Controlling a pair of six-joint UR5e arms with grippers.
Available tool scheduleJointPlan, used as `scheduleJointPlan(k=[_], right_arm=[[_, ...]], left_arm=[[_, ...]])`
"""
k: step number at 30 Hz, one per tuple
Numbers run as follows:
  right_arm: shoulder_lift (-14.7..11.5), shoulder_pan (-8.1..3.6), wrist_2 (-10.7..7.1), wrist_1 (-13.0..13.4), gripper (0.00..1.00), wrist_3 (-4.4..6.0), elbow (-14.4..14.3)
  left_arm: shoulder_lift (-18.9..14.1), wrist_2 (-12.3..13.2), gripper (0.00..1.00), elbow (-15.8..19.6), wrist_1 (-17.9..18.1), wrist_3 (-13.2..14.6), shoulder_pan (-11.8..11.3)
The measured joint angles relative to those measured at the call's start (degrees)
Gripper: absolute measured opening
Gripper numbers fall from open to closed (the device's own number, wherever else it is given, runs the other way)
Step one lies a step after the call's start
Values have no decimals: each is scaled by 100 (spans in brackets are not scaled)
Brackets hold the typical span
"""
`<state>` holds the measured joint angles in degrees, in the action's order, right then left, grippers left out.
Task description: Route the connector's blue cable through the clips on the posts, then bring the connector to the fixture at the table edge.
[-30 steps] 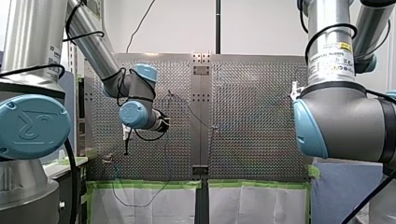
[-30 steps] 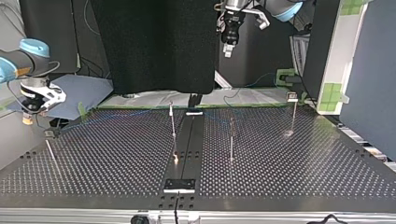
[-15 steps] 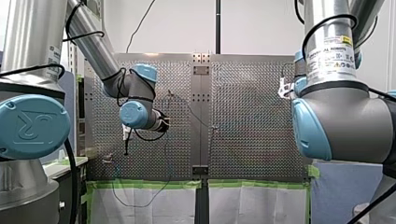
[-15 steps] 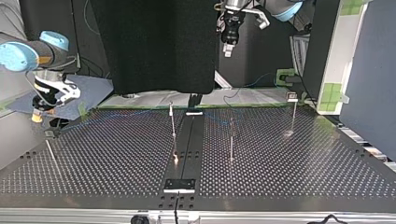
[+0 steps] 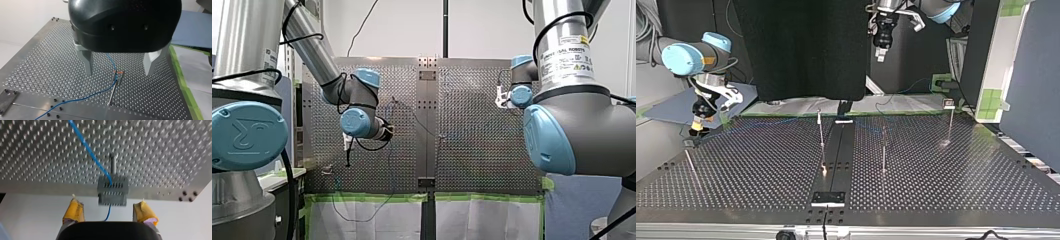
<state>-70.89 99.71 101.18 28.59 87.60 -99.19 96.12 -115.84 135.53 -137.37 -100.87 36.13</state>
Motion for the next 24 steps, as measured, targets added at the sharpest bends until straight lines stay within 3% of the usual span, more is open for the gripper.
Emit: scheduleJointPlan(k=[7,20,24], right_arm=[[14,365,-29,57,100,-3,-1],[103,1023,-541,-33,100,30,-1],[178,1218,-583,-19,100,25,-1]], left_arm=[[-2,-227,100,-51,106,-198,-31],[-6,-749,100,-227,300,-225,-28],[-5,-807,100,-233,292,-222,-31]])
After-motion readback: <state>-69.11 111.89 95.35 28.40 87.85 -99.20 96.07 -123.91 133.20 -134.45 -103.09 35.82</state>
